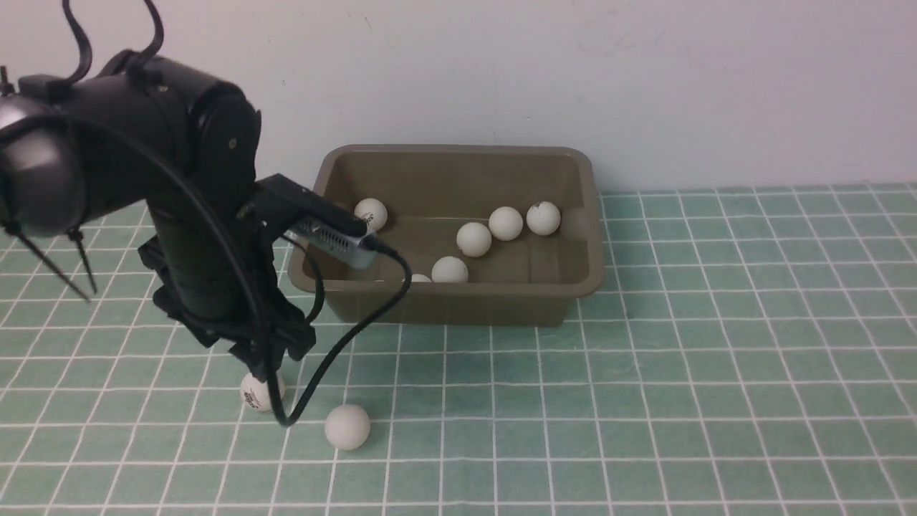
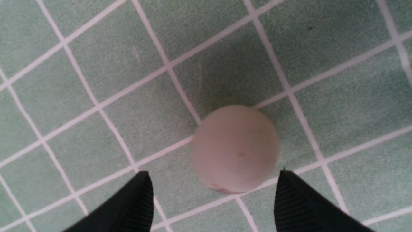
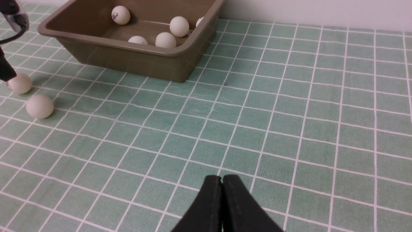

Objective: Put the table tennis balls in the box on the green coffee tablecloth.
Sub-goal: 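Reach for and grasp a ping pong ball on the table beside the basket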

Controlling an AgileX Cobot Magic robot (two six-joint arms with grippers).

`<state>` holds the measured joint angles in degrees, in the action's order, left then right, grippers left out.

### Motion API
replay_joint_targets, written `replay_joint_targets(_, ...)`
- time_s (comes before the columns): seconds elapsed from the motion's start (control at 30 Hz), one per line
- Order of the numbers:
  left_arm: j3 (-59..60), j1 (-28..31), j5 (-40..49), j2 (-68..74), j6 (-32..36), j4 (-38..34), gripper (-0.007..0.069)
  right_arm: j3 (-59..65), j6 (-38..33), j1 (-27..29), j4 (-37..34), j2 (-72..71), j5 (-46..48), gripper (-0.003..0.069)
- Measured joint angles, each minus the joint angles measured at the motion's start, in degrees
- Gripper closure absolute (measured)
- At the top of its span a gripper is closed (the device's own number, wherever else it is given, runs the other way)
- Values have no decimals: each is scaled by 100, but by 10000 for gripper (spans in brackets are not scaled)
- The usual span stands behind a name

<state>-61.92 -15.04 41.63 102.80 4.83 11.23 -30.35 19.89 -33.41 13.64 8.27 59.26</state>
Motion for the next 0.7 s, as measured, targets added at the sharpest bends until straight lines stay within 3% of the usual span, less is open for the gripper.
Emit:
replay_joint_targets(0.2,0,-1,-269,11,260,-409,174,0,0,0,0,0,-111,675)
replay_joint_targets(0.7,0,-1,-136,-19,223,-222,174,0,0,0,0,0,-172,675)
